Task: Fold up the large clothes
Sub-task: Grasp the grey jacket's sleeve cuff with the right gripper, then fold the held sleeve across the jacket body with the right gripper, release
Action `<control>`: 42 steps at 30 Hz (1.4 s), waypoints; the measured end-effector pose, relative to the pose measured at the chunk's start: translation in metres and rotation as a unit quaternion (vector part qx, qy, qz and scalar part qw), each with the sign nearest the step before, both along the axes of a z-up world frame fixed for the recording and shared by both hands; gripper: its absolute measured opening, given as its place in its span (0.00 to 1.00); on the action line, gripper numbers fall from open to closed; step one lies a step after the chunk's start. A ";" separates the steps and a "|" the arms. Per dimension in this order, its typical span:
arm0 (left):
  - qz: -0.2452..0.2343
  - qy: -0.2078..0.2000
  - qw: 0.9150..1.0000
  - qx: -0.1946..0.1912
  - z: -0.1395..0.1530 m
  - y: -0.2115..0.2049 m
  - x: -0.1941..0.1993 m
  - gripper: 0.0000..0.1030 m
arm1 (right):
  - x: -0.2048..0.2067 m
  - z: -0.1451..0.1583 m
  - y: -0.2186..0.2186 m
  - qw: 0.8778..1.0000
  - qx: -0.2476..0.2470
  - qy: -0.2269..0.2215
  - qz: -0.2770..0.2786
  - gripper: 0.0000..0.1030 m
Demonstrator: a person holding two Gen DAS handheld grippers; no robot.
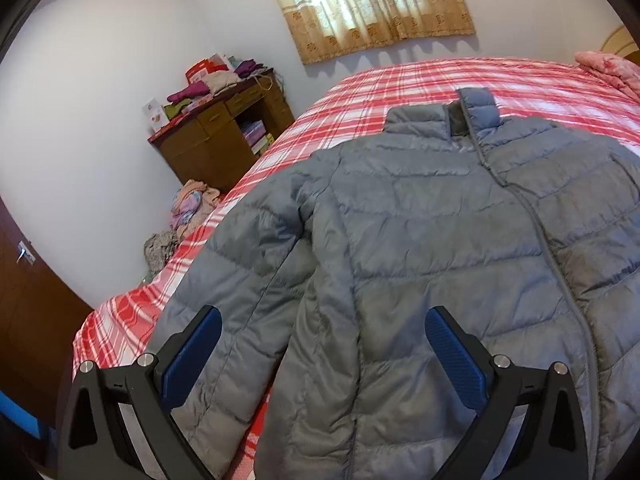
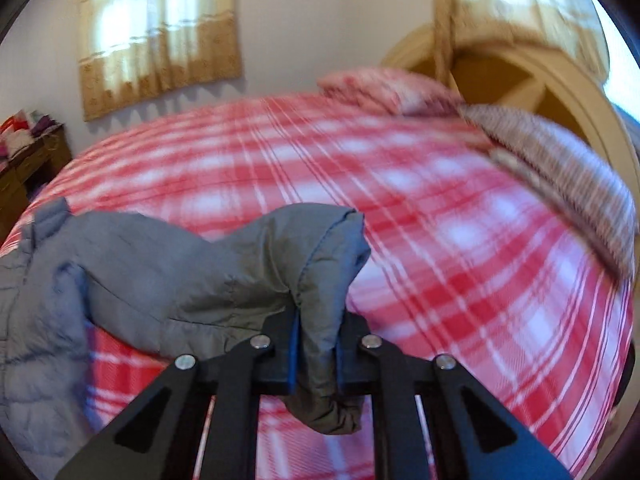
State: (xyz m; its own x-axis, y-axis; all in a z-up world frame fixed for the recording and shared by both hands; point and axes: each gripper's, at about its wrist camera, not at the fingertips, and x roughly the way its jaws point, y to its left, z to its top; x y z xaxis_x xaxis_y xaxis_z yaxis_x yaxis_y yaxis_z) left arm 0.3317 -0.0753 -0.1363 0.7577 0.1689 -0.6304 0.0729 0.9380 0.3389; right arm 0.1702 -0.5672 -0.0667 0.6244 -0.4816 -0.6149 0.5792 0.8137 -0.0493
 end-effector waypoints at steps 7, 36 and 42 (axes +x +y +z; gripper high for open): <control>-0.011 -0.013 1.000 -0.007 0.009 -0.009 -0.002 0.99 | 0.053 0.025 0.101 0.991 -0.068 -0.015 0.116 0.14; -0.008 -0.015 0.998 -0.064 0.031 -0.055 0.015 0.99 | 0.074 -0.069 0.181 0.982 -0.069 0.057 0.167 0.40; -0.077 0.011 0.990 -0.117 0.033 -0.147 0.031 0.99 | 0.068 -0.086 0.159 0.987 -0.053 0.058 0.142 0.57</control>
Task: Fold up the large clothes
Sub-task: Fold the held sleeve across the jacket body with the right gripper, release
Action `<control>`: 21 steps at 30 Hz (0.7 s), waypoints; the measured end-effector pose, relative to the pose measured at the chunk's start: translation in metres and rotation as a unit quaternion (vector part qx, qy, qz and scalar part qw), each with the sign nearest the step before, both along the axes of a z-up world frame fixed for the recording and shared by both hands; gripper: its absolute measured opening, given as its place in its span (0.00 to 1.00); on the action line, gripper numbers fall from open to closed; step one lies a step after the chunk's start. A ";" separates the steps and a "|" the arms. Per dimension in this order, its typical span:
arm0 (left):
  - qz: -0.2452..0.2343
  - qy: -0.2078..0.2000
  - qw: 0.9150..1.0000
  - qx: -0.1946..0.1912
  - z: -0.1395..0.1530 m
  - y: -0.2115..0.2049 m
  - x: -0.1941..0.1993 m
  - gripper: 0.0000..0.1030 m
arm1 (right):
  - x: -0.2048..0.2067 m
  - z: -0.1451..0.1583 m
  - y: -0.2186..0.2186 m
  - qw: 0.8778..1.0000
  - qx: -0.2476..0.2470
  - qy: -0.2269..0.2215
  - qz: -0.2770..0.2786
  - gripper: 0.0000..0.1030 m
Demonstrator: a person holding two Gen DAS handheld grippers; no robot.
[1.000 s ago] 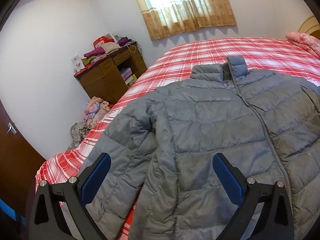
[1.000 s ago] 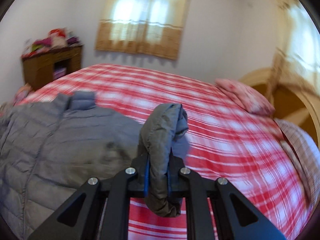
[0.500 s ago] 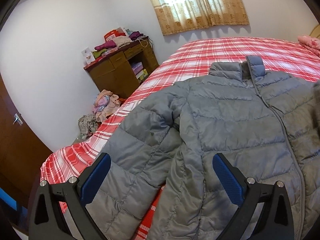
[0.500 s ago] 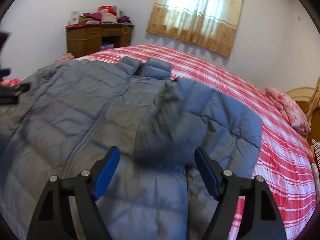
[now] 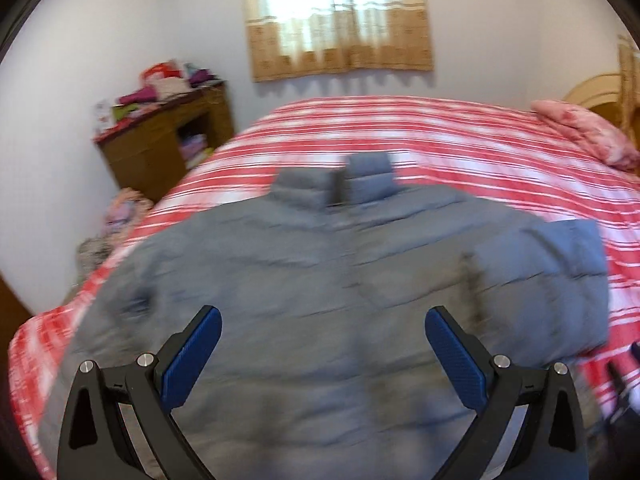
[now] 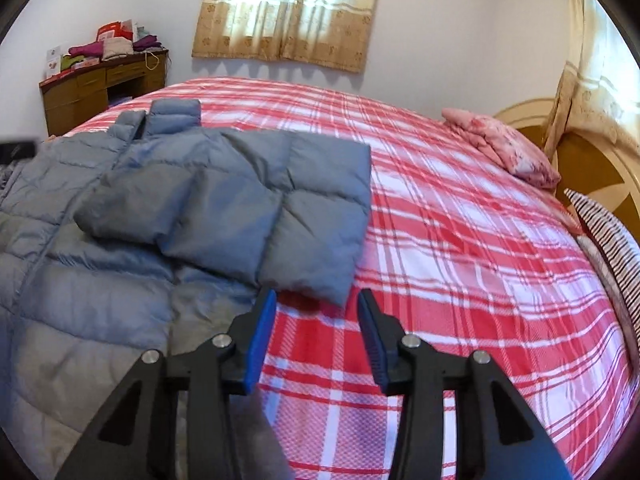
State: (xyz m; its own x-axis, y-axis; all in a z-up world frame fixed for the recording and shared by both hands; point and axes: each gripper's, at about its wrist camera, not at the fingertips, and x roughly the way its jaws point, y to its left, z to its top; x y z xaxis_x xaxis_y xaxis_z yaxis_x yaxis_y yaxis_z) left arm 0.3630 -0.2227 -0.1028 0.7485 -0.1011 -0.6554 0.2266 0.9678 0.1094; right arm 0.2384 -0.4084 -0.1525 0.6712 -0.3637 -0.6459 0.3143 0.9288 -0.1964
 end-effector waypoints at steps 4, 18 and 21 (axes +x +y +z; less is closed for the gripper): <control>-0.023 0.028 0.999 -0.006 -0.017 -0.052 0.018 0.99 | -0.007 -0.013 -0.012 1.000 0.018 -0.002 -0.011 0.66; -0.098 0.022 0.995 -0.027 -0.018 -0.076 0.008 0.03 | -0.015 -0.029 -0.006 0.999 0.004 0.021 -0.029 0.73; -0.077 -0.011 0.997 -0.024 0.006 -0.039 0.005 0.03 | -0.015 -0.030 -0.006 0.999 0.003 0.024 -0.029 0.73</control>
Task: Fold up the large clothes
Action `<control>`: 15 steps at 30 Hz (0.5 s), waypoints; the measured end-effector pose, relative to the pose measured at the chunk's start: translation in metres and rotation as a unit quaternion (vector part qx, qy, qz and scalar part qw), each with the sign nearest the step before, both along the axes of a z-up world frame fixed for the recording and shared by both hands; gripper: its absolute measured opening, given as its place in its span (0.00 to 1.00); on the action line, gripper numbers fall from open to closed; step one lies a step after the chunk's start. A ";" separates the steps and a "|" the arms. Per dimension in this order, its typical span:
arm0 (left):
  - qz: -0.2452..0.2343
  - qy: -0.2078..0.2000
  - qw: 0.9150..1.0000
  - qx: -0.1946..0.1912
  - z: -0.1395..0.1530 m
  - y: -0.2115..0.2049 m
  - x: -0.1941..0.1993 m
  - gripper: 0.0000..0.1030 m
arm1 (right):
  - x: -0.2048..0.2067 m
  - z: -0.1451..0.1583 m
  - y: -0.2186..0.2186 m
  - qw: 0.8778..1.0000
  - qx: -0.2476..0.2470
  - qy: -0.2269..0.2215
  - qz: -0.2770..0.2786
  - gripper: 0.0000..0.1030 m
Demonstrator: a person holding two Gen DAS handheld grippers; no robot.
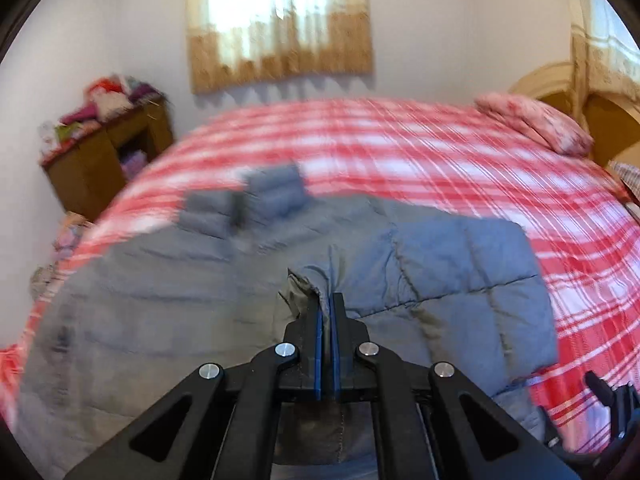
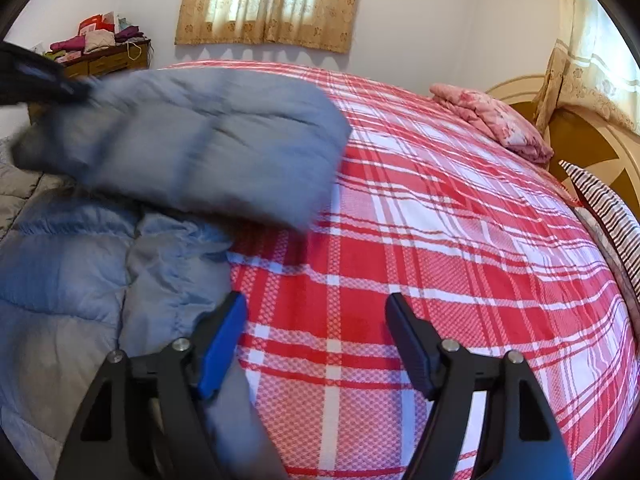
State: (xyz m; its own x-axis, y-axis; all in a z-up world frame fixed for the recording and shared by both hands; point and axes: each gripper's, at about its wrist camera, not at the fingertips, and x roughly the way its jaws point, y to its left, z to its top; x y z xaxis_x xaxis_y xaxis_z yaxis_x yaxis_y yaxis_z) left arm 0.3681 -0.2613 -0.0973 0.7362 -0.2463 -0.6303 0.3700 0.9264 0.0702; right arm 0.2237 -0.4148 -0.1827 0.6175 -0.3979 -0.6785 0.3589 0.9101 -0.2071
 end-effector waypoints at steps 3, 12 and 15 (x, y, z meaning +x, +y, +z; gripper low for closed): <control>0.042 -0.024 0.999 0.018 0.014 0.051 -0.002 0.03 | 0.001 -0.001 0.003 1.000 -0.011 0.003 -0.001 0.73; 0.119 0.030 0.991 0.055 -0.043 0.132 -0.005 0.03 | 0.003 -0.002 0.009 1.000 -0.027 0.011 -0.003 0.73; 0.124 0.020 0.990 0.070 -0.057 0.131 -0.007 0.04 | 0.004 -0.003 0.011 0.999 -0.032 0.013 -0.006 0.73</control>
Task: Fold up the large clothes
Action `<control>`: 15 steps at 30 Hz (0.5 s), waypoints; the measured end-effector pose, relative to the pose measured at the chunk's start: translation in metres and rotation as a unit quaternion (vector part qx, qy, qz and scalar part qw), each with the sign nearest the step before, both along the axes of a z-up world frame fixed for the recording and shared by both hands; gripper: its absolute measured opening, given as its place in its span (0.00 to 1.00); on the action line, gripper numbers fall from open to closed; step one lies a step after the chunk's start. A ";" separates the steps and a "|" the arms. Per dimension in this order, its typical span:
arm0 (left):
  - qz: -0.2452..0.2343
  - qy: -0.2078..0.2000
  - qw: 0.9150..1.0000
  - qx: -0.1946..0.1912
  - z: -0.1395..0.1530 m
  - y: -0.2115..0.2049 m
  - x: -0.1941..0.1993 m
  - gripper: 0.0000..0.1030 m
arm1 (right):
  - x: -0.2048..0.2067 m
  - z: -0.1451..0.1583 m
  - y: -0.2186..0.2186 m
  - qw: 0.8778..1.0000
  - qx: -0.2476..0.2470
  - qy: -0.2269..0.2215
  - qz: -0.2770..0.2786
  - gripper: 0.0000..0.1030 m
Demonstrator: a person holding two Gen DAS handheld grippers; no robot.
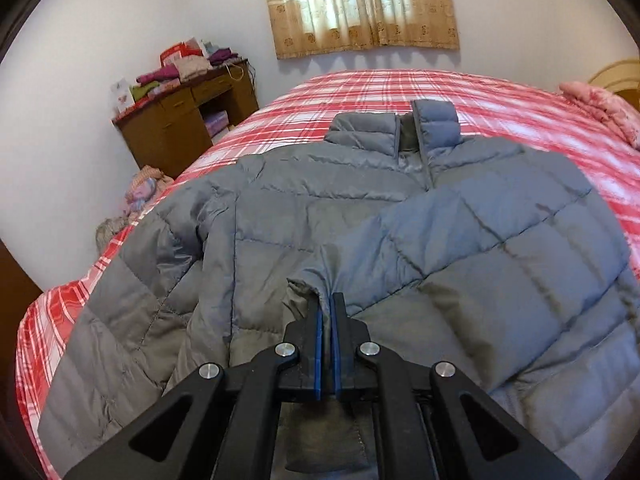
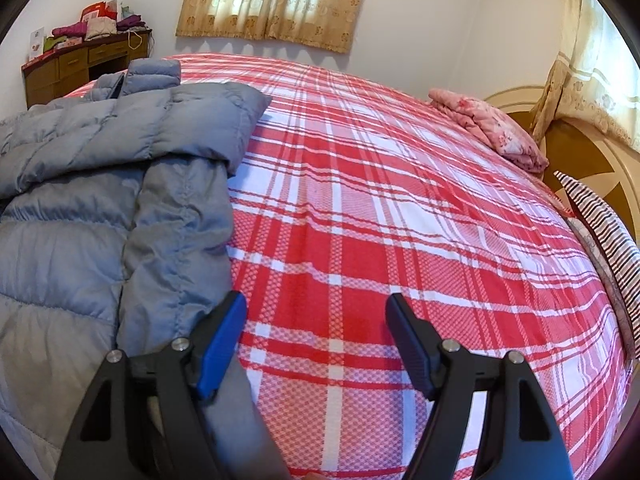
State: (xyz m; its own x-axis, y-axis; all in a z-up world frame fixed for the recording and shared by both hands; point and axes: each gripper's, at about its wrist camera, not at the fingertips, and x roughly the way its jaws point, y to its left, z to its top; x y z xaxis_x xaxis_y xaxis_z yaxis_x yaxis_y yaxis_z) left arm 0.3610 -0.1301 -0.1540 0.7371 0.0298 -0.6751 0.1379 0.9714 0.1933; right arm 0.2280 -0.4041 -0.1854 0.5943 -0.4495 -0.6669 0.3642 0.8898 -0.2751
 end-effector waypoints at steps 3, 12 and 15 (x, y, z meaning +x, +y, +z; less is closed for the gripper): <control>0.002 -0.008 1.000 0.010 -0.002 -0.002 -0.005 0.07 | 0.001 0.000 -0.001 1.000 0.007 0.003 -0.002 0.74; 0.048 -0.137 0.989 0.021 0.047 0.022 -0.022 0.85 | 0.000 0.044 -0.020 0.995 0.085 0.016 0.046 0.75; 0.049 -0.159 0.986 -0.026 0.055 0.031 -0.020 0.88 | 0.013 0.068 -0.020 0.994 0.093 -0.001 0.056 0.72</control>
